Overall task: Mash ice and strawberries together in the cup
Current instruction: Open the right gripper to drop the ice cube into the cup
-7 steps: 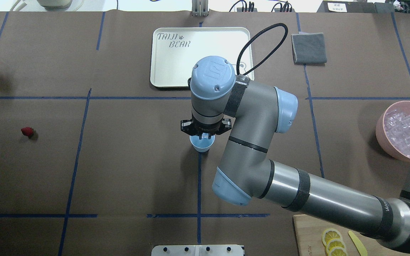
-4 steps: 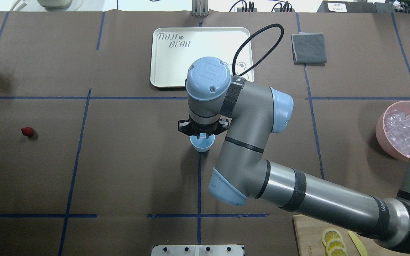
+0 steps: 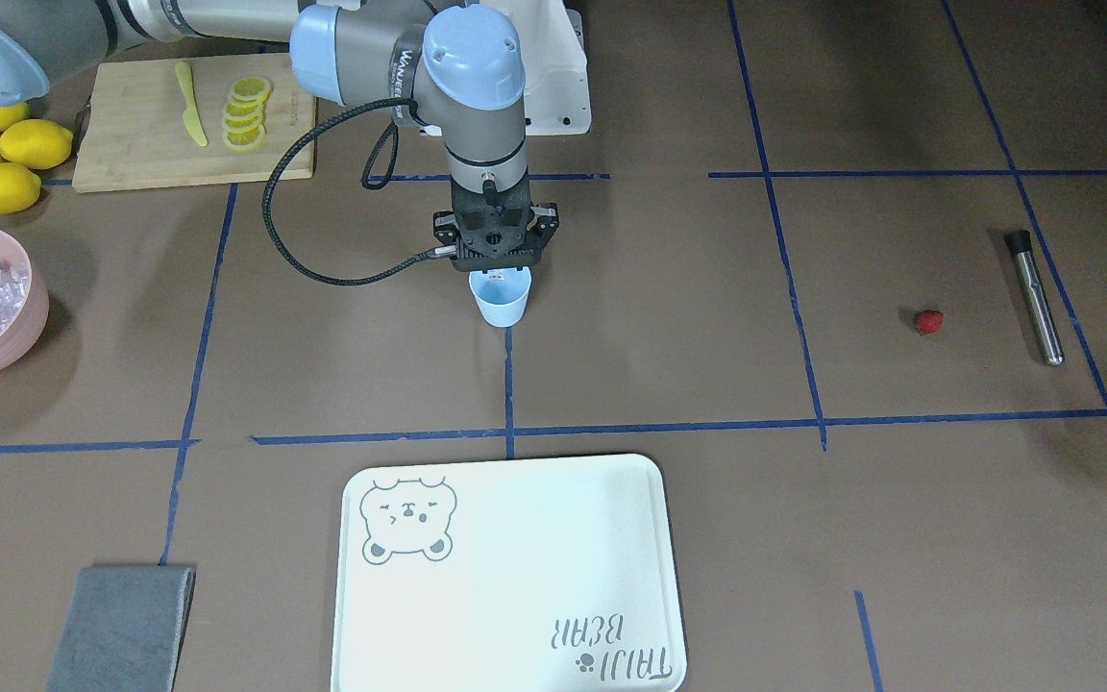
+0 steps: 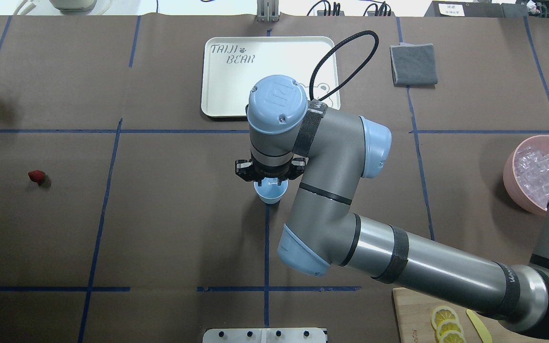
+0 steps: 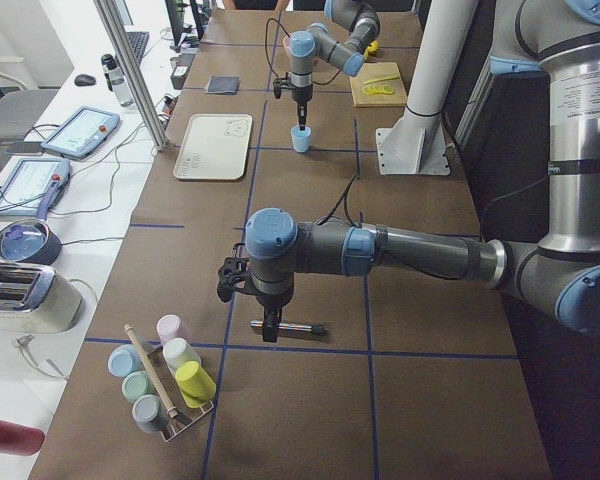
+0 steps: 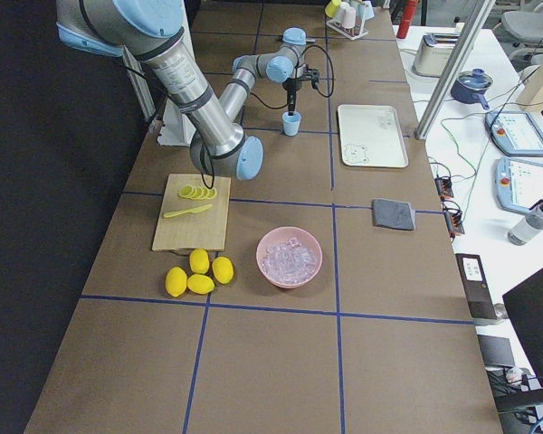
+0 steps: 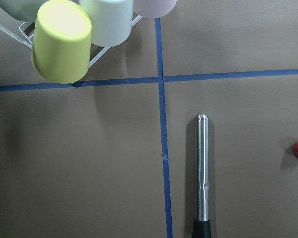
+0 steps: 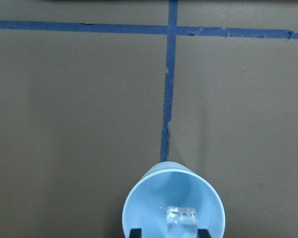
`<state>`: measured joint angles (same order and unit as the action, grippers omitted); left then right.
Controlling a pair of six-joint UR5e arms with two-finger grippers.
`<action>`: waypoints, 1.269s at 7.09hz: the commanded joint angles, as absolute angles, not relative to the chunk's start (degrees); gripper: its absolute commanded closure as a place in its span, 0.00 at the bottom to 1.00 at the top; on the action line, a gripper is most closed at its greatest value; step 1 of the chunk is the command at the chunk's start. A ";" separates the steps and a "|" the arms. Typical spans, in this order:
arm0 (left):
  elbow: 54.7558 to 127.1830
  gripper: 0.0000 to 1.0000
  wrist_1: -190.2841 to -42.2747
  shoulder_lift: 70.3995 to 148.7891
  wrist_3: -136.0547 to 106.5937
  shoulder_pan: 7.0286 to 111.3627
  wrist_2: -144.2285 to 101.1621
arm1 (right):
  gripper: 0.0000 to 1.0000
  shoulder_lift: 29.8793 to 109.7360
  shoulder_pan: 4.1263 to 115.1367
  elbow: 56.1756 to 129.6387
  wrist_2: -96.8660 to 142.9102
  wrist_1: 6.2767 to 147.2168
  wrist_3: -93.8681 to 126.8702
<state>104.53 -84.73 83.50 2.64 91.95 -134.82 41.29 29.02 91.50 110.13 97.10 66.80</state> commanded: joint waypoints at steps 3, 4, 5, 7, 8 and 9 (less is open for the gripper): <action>104.59 0.00 -84.73 83.50 2.64 92.02 -134.82 | 0.28 41.05 29.09 91.67 110.13 96.94 66.88; 104.59 0.00 -84.73 83.50 2.64 92.02 -134.82 | 0.01 40.96 29.09 91.93 110.04 97.03 66.80; 104.50 0.00 -84.73 83.41 2.64 92.02 -134.82 | 0.01 40.87 29.09 91.93 110.04 97.03 66.88; 104.59 0.00 -84.73 83.50 2.64 92.02 -134.82 | 0.01 40.61 29.09 91.93 109.43 97.03 68.02; 104.59 0.00 -84.73 83.50 2.64 92.02 -134.82 | 0.01 40.17 29.35 92.02 109.42 96.94 68.90; 104.50 0.00 -84.81 83.50 2.64 91.93 -134.82 | 0.01 40.34 30.66 93.41 109.60 97.38 68.82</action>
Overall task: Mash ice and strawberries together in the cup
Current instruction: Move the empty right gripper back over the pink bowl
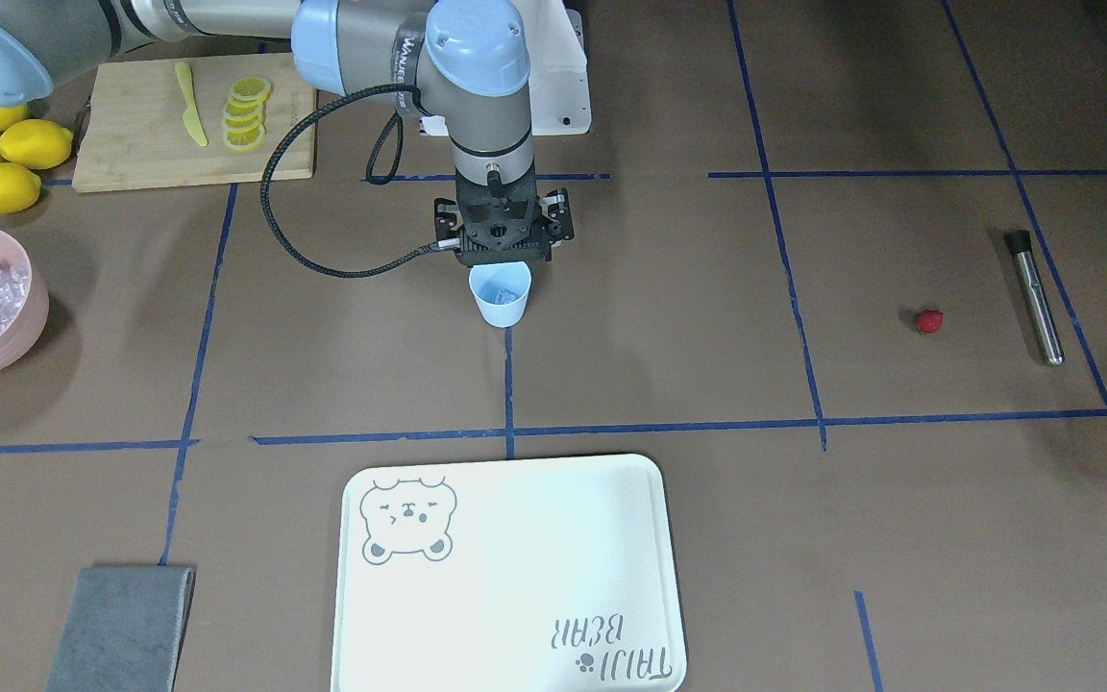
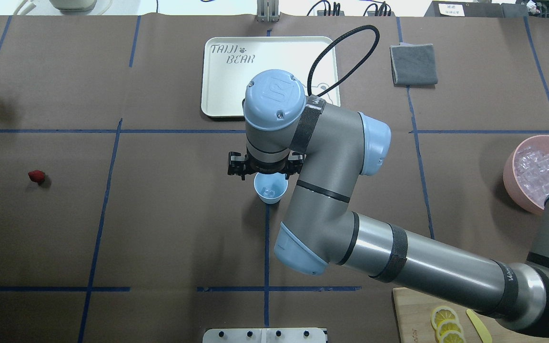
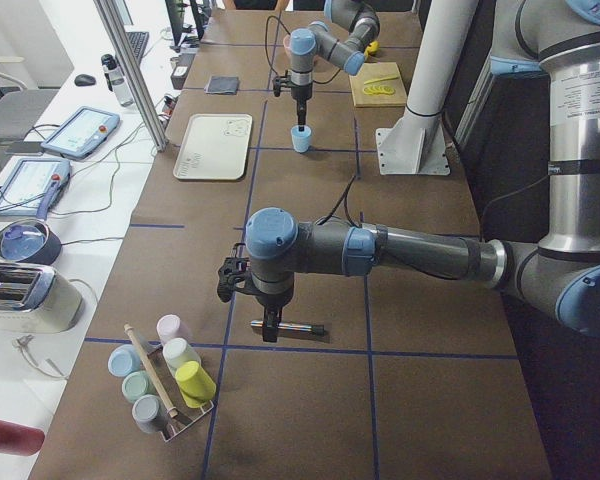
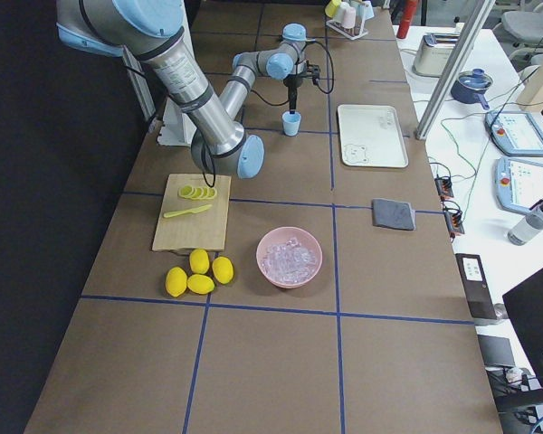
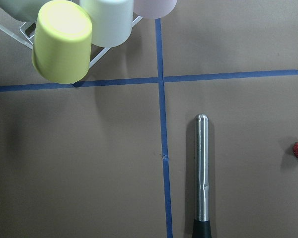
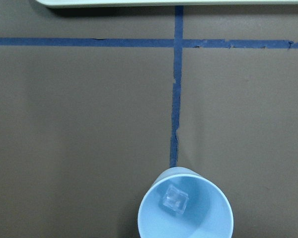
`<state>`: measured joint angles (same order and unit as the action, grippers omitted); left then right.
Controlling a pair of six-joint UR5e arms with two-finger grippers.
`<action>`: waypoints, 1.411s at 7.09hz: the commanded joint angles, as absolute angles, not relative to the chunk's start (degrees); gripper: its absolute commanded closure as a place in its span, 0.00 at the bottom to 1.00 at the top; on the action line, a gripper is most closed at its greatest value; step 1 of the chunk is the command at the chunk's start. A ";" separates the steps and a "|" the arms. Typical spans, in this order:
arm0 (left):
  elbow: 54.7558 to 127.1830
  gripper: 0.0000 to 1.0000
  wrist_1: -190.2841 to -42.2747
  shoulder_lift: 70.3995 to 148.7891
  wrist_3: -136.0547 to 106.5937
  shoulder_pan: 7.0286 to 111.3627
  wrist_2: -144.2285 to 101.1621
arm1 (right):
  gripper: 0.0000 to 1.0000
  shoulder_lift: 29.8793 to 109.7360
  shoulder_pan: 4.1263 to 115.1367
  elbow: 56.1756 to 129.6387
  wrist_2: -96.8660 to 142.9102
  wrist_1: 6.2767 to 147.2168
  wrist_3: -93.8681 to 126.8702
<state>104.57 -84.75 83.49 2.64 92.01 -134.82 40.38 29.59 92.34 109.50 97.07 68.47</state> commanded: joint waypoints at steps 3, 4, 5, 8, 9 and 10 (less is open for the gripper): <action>104.68 0.00 -84.81 83.50 2.64 92.02 -134.82 | 0.01 54.26 37.33 110.76 110.74 100.45 67.95; 104.76 0.00 -84.81 83.41 2.64 92.02 -134.82 | 0.01 60.84 40.49 117.62 112.48 100.63 63.76; 104.85 0.00 -84.81 83.50 2.64 92.02 -134.91 | 0.01 66.74 44.00 122.73 115.02 100.55 58.59; 105.64 0.00 -84.73 83.41 2.64 92.11 -134.83 | 0.00 83.53 55.25 128.57 121.02 97.23 41.72; 105.99 0.00 -84.73 83.41 2.64 92.11 -134.91 | 0.00 91.68 58.33 127.97 122.77 89.46 36.18; 106.17 0.00 -84.73 83.06 2.64 92.11 -134.91 | 0.00 98.02 61.06 126.23 124.00 80.51 32.90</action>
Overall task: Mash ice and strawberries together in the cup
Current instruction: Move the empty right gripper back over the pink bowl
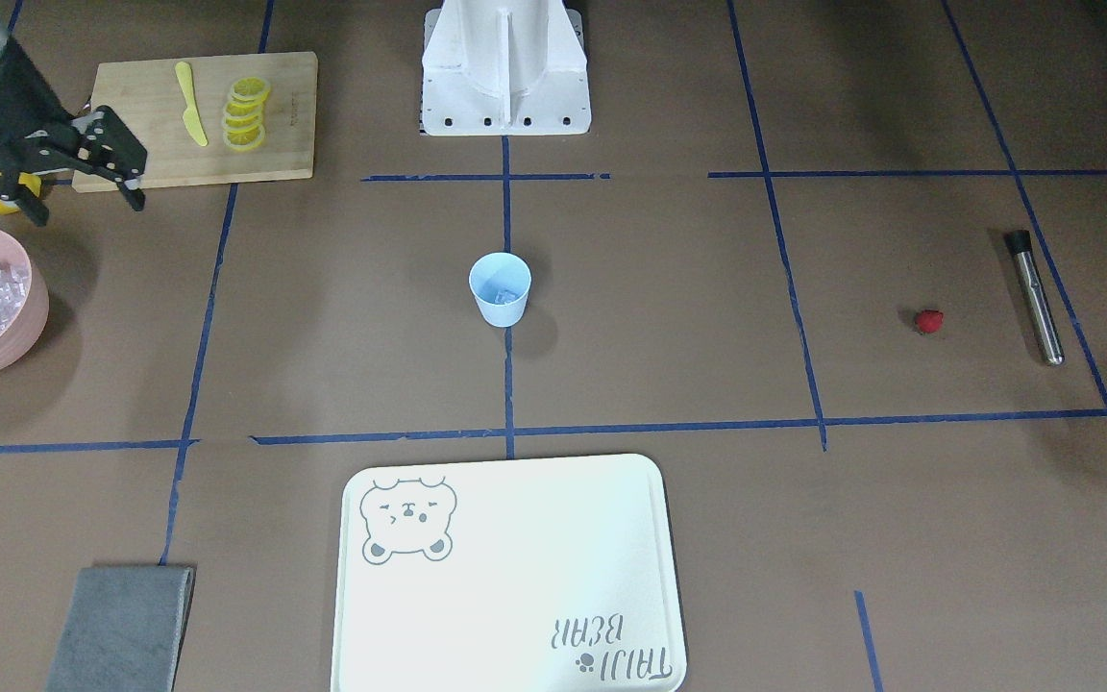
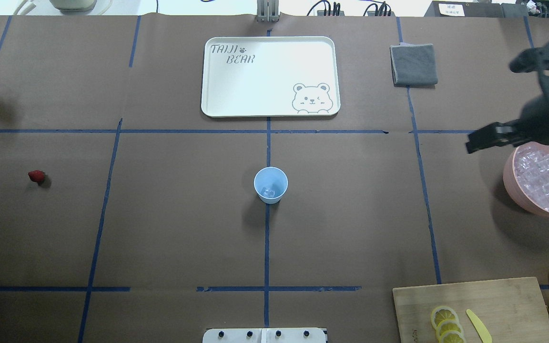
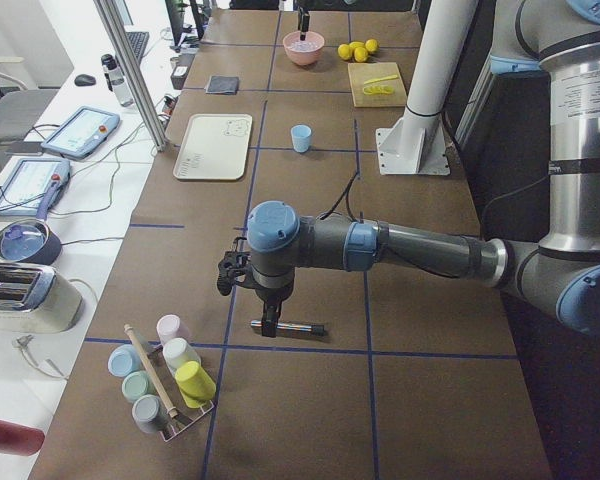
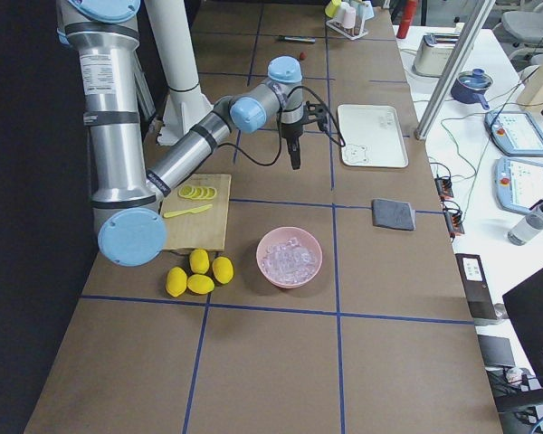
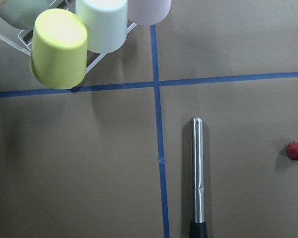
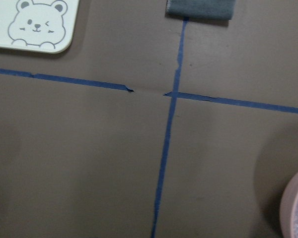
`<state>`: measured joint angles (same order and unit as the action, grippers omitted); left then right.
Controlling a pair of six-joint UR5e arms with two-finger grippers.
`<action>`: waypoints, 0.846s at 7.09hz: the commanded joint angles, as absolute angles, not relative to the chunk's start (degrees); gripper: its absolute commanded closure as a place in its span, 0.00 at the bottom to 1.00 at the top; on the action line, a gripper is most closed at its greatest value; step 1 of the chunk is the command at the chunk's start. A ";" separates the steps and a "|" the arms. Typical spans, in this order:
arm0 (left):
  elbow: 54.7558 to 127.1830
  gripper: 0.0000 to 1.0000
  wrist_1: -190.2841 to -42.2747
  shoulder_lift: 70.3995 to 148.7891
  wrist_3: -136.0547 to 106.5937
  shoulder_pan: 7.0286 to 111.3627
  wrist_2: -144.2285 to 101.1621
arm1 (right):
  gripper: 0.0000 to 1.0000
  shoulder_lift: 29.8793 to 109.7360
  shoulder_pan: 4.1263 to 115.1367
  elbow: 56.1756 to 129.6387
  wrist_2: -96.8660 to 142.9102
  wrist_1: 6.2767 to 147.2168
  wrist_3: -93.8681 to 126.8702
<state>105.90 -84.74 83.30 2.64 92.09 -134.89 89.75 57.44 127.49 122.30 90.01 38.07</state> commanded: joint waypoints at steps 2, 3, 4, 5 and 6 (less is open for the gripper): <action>107.14 0.00 -84.73 82.27 2.64 92.02 -134.91 | 0.01 101.24 64.49 119.83 126.64 75.33 22.84; 107.14 0.00 -84.73 82.27 2.64 92.02 -134.91 | 0.01 101.25 65.99 116.49 126.48 75.32 18.15; 107.23 0.00 -84.73 82.18 2.64 92.02 -134.91 | 0.01 101.42 66.27 114.02 126.56 75.41 16.19; 107.23 0.00 -84.73 82.18 2.64 92.02 -134.91 | 0.01 101.34 66.27 111.99 127.35 75.41 16.17; 107.14 0.00 -84.73 82.18 2.64 92.02 -134.91 | 0.01 100.99 66.18 110.41 128.14 75.41 16.26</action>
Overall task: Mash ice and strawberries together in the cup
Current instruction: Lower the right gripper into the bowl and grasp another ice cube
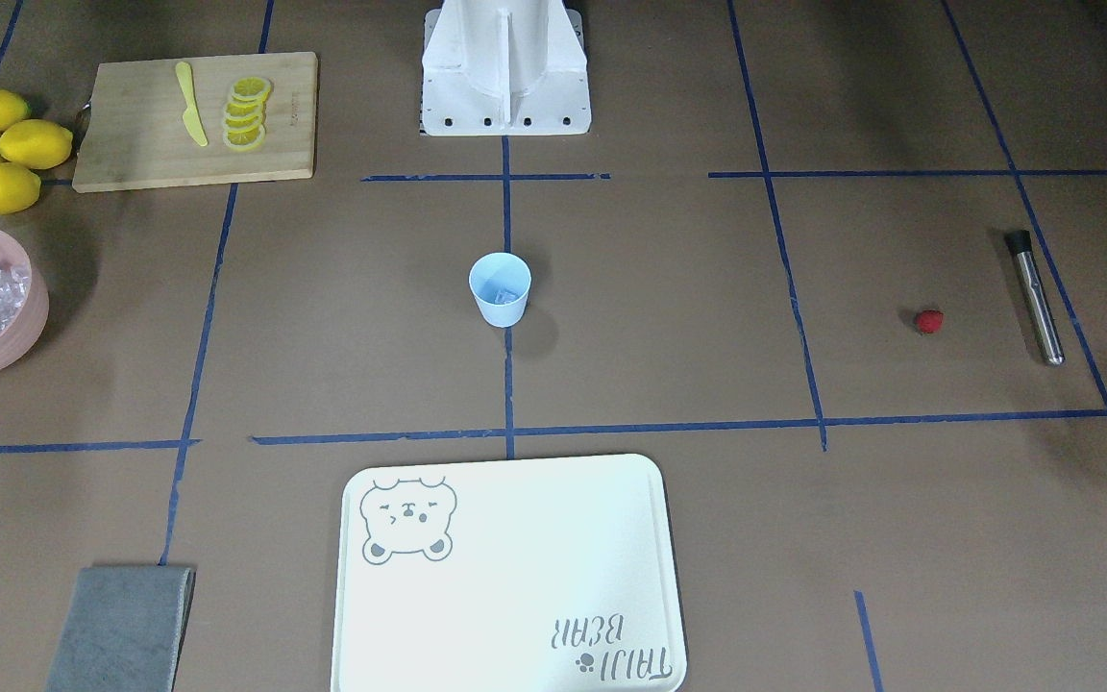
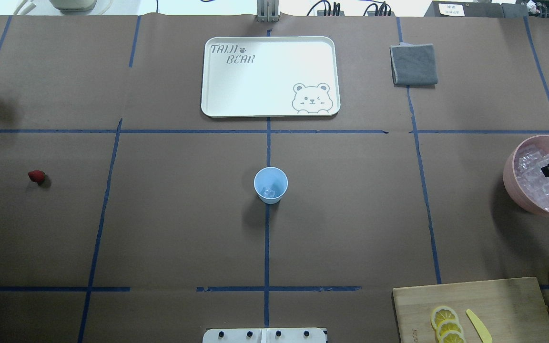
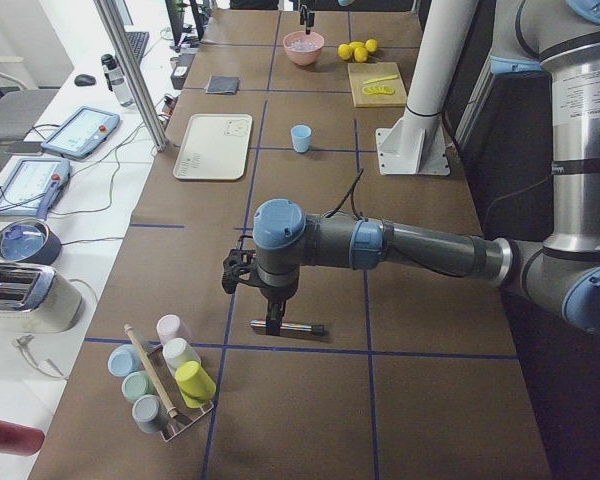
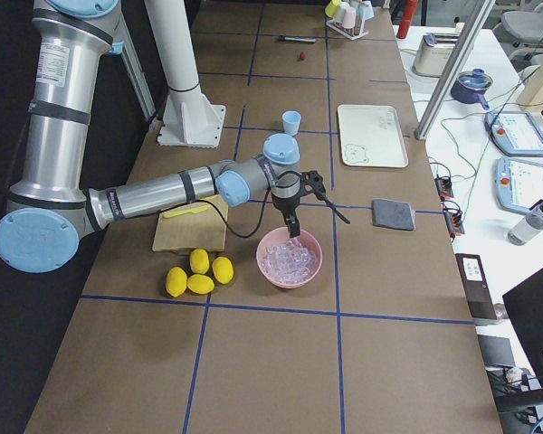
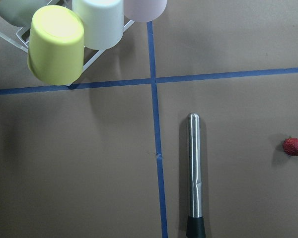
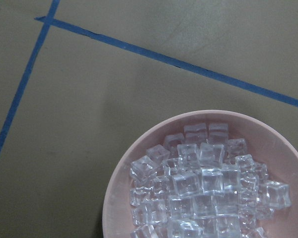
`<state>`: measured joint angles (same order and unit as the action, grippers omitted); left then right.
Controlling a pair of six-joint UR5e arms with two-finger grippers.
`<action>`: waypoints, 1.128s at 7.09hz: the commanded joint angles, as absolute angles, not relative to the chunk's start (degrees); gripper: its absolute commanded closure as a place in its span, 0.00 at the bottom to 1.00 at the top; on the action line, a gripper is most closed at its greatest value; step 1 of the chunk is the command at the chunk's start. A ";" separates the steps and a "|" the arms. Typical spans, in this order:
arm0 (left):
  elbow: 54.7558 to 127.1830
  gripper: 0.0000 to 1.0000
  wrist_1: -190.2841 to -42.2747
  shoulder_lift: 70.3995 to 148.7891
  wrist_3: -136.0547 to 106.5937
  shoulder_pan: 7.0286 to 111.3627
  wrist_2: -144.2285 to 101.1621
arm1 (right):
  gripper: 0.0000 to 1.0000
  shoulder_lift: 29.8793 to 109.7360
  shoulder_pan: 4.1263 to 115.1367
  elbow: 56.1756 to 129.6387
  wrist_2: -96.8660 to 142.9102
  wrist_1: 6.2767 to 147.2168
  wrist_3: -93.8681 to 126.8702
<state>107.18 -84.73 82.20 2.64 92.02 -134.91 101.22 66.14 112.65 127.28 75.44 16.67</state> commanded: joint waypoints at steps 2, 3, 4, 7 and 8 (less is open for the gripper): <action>107.23 0.00 -84.73 82.27 2.64 92.02 -134.91 | 0.01 100.72 66.09 107.59 128.14 75.32 16.00; 107.31 0.00 -84.73 82.27 2.64 92.02 -134.91 | 0.02 100.64 65.48 106.62 128.06 75.32 15.91; 107.31 0.00 -84.81 82.27 2.55 92.02 -134.91 | 0.03 100.72 64.52 106.61 128.14 75.41 15.91; 107.23 0.00 -84.81 82.27 2.55 92.02 -134.83 | 0.06 100.63 61.62 105.56 128.06 75.41 14.34; 107.23 0.00 -84.81 82.27 2.64 92.02 -134.82 | 0.06 100.63 61.61 105.38 128.14 75.50 12.59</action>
